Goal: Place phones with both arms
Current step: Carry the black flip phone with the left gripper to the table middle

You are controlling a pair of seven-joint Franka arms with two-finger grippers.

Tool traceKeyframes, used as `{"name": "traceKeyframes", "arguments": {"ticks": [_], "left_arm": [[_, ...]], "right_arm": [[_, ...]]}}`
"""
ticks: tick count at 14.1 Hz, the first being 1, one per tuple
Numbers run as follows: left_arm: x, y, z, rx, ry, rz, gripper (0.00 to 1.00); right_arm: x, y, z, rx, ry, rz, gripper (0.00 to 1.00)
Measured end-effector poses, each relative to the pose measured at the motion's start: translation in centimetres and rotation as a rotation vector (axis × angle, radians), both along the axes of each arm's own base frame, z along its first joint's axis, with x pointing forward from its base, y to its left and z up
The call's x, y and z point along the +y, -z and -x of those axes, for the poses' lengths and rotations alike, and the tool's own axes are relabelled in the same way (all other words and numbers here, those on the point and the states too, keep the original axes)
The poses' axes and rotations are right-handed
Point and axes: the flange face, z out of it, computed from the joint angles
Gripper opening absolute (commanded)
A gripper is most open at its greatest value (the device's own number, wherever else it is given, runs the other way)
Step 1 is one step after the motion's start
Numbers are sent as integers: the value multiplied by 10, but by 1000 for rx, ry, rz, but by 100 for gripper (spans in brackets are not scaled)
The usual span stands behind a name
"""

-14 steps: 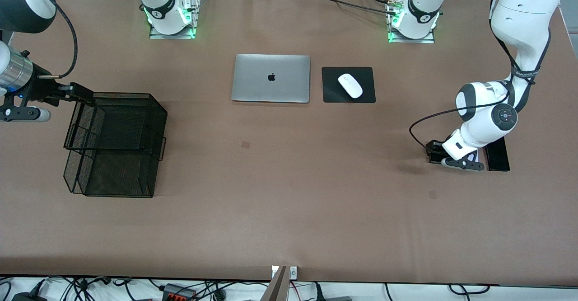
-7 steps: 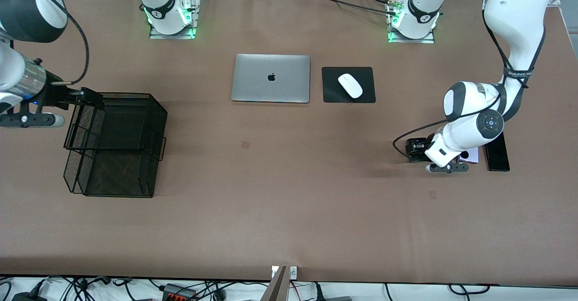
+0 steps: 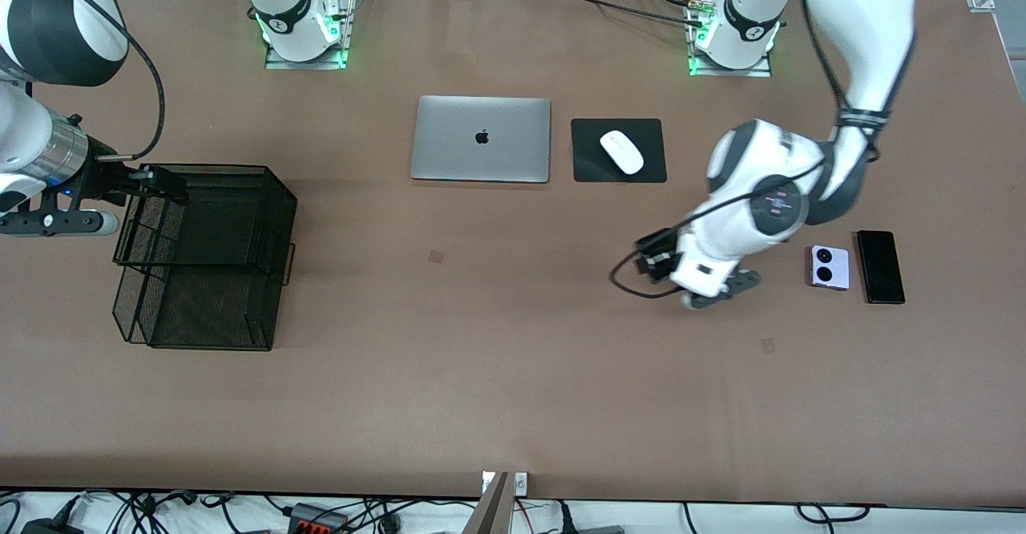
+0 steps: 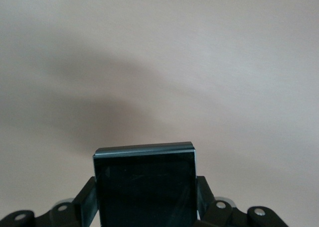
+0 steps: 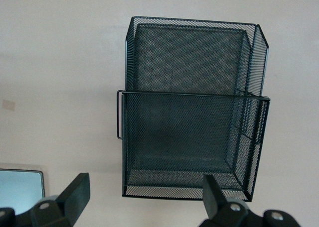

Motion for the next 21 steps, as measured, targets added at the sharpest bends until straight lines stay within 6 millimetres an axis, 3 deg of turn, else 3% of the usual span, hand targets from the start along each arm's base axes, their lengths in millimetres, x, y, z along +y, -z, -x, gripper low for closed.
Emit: {"name": "traceKeyframes", "arguments": {"ticks": [5, 7, 10, 13, 18, 19, 20, 21], "left_arm": [[-124, 13, -5, -90, 37, 105, 35], [-159, 28, -3, -169, 93, 156, 35], [-185, 55, 4, -232, 192, 177, 35], [-215, 67, 14, -295, 314, 124, 35], [-249, 103, 32, -326, 442, 58, 36], [-254, 110, 35, -327, 453, 49, 46], [-257, 115, 38, -324, 459, 44, 67], [-258, 119, 39, -322, 462, 43, 74]], "right_arm": [[-1, -7, -2, -19, 1, 0, 100], [-1, -12, -3, -33, 1, 0, 100], [0, -15, -4, -39, 0, 0, 100], [3, -13, -5, -37, -7, -1, 100], [4, -9, -6, -31, -9, -1, 100], [4, -6, -7, -26, -9, -1, 100], [4, -2, -8, -21, -10, -1, 100], [4, 1, -10, -18, -10, -1, 100]]}}
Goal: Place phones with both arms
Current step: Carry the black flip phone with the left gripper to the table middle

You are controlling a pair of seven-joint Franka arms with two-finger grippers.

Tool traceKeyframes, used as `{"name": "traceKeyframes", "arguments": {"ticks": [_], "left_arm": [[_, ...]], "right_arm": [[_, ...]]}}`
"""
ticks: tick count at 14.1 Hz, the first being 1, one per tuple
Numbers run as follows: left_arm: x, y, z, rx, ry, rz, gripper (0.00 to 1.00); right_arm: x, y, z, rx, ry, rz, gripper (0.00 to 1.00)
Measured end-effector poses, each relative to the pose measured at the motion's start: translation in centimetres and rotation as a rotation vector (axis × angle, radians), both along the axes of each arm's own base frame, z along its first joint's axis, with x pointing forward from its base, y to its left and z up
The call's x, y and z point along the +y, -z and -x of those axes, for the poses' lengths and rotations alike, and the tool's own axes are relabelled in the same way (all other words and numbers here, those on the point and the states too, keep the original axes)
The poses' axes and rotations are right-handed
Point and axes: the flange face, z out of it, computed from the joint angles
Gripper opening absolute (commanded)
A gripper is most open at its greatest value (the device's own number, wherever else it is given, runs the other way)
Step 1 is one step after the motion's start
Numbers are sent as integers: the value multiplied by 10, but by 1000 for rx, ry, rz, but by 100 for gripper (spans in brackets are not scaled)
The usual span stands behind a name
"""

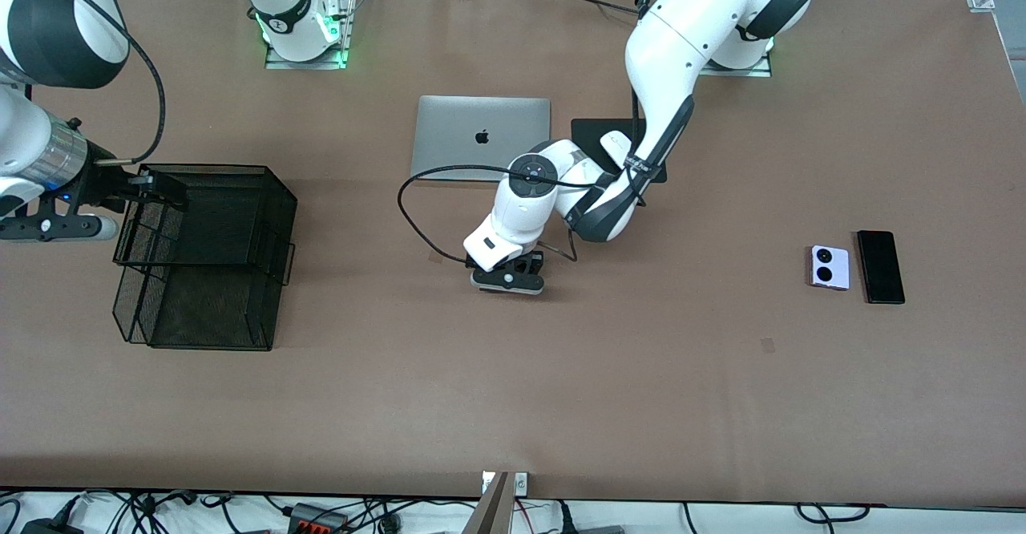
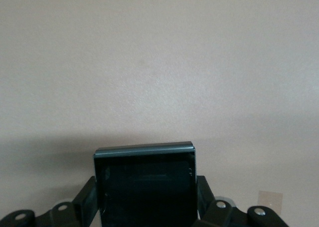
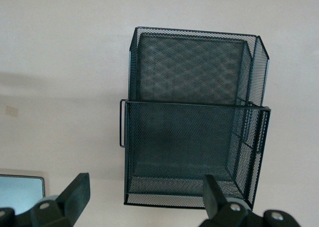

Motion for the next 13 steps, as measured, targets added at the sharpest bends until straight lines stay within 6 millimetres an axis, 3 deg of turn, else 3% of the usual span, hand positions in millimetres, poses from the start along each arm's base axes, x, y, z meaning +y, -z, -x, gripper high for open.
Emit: {"name": "traceKeyframes", "arguments": {"ticks": [1, 2, 9, 11, 13], "left_arm": [[0, 3, 0, 1, 0, -1, 93], [0, 5, -1, 1, 1, -2, 100], [5, -9, -15, -33, 8, 3, 100], [19, -21, -31, -58, 26, 0, 100], [54, -41, -56, -51, 72, -49, 100]], "right_arm": [[0, 3, -1, 3, 0, 0, 100], [0, 6, -3, 4, 0, 0, 100], [0, 15, -6, 13, -9, -1, 100], [3, 15, -6, 12, -20, -3, 100], [21, 15, -8, 7, -53, -8, 100]]}}
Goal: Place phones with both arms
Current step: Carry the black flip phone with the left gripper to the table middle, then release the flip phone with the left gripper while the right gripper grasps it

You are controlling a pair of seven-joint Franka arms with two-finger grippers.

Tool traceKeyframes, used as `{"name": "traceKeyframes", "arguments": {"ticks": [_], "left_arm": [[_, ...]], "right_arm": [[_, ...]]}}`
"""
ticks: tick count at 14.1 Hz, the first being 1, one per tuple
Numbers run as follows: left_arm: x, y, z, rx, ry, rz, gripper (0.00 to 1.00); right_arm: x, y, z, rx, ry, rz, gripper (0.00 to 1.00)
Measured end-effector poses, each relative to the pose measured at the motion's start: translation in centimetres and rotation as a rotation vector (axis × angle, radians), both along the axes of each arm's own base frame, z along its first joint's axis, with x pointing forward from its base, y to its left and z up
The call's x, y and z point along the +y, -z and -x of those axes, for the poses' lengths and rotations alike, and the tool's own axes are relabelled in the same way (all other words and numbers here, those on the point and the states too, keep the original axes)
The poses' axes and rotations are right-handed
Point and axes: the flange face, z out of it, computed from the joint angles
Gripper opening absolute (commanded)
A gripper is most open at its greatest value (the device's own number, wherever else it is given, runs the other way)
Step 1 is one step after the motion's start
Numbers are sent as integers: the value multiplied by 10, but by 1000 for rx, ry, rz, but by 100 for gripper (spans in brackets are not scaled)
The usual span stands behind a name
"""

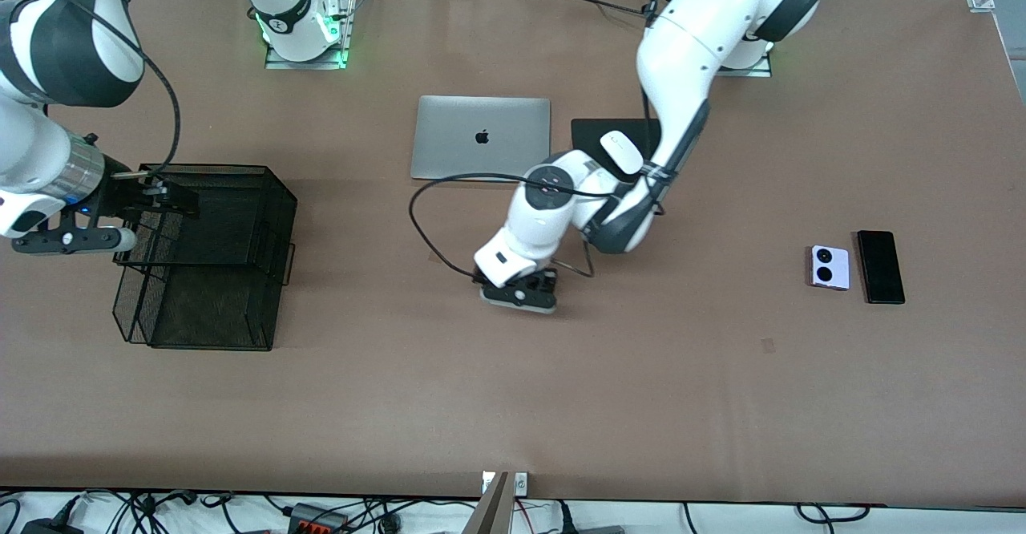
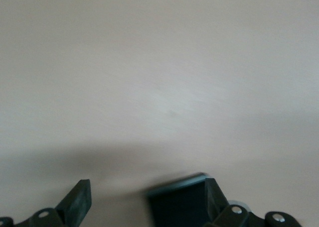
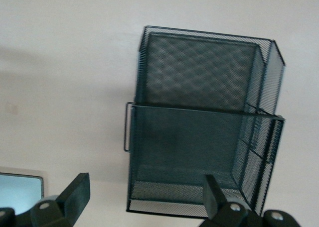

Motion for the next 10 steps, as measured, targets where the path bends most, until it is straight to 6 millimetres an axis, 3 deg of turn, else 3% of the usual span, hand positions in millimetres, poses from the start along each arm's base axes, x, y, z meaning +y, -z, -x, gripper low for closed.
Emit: {"name": "traceKeyframes", "arguments": {"ticks": [3, 6, 8, 10], "left_arm": [[72, -63, -34, 62, 32, -92, 100], [139, -121, -50, 116, 108, -137, 100], [188, -130, -59, 152, 105, -122, 100], [239, -123, -63, 190, 108, -107, 100]], "right_arm": [[44, -1, -5, -16, -69, -3, 100], [90, 14, -12, -41, -125, -45, 100], [124, 39, -17, -34, -160, -75, 100], [166, 71, -22, -33, -215, -84, 100]]}}
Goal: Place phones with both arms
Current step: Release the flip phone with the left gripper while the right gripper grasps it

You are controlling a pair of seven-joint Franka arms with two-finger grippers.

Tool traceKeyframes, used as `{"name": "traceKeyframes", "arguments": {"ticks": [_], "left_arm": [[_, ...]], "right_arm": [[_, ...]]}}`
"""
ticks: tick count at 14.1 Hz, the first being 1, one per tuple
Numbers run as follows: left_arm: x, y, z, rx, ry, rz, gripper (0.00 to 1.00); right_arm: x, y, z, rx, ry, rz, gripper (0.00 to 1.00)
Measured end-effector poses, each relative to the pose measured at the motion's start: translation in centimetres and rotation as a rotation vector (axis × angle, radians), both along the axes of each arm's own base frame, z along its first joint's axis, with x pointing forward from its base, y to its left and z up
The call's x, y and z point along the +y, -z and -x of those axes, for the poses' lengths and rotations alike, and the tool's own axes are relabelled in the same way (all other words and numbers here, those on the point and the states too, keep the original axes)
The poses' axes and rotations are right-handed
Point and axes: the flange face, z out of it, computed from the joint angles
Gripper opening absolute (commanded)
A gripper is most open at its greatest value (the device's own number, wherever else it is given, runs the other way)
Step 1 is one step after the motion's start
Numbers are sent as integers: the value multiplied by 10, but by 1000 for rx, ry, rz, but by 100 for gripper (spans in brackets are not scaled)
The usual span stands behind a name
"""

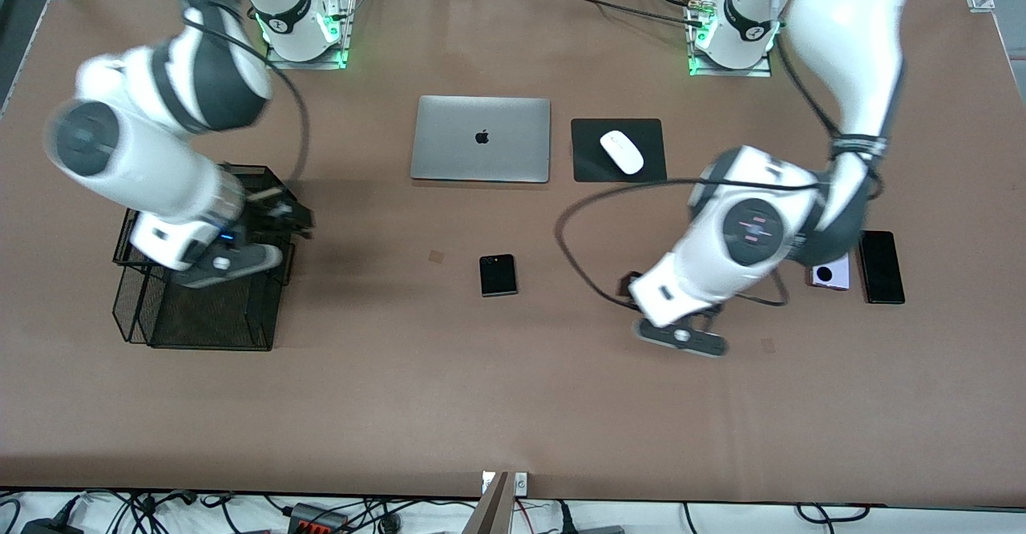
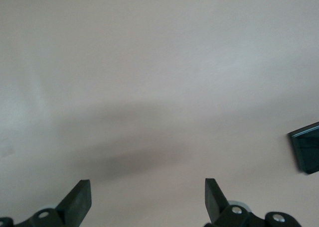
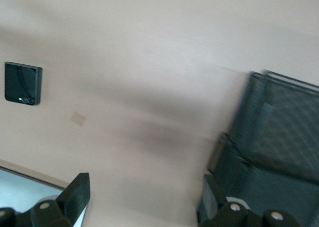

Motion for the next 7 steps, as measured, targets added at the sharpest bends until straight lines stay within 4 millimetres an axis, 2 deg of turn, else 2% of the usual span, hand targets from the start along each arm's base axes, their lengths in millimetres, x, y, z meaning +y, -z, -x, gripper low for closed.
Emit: {"name": "traceKeyframes", "arguments": {"ticks": [4, 7], "left_arm": [[109, 17, 3, 60, 26, -8, 100], [181, 30, 15, 49, 13, -12, 100]], "right_arm": [[91, 58, -2, -33, -115, -16, 100], [146, 97, 5, -57, -184, -28, 100]]}}
